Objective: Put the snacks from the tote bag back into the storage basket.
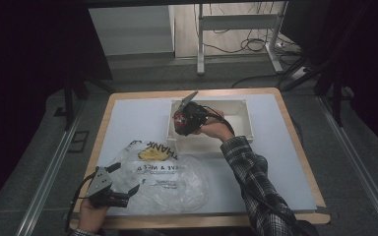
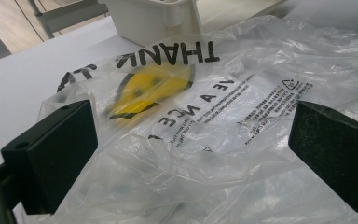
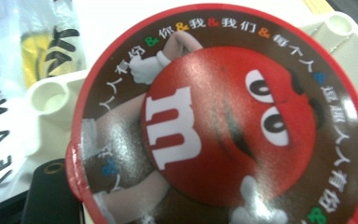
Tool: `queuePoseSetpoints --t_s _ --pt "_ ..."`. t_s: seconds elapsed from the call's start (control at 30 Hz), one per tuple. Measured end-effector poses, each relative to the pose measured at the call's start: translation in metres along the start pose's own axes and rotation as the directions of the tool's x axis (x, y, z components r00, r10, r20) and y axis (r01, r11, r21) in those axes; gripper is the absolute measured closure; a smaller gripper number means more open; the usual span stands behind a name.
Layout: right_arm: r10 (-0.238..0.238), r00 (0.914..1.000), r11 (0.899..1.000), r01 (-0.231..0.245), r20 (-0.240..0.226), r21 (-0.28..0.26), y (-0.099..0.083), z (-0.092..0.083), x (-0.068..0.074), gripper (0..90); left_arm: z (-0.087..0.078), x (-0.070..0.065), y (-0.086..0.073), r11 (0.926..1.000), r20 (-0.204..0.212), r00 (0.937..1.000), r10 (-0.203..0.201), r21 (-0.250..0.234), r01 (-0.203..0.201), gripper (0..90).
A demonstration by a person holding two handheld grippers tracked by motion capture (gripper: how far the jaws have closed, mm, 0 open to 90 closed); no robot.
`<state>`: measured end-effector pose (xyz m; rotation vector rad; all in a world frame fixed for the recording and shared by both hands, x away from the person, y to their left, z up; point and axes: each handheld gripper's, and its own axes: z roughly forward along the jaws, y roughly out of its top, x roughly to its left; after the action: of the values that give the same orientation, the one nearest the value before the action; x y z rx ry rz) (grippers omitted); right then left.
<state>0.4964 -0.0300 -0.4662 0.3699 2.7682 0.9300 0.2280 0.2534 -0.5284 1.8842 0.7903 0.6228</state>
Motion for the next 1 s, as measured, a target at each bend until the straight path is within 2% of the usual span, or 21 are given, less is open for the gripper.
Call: queuePoseSetpoints --t_s 0.43,1.0 --pt "-0.012 0.9996 1.000 0.012 -0.025 0.014 -0.003 0.023 -0.010 25.6 0.000 0.000 0.000 1.0000 0.003 1.0000 -0.001 -0.002 0.001 1.0" --pt "-0.019 0.9994 0.999 0.020 -0.029 0.030 -0.004 0.033 -0.018 25.6 0.000 0.000 0.000 1.0000 0.007 1.0000 -0.001 -0.005 0.001 1.0"
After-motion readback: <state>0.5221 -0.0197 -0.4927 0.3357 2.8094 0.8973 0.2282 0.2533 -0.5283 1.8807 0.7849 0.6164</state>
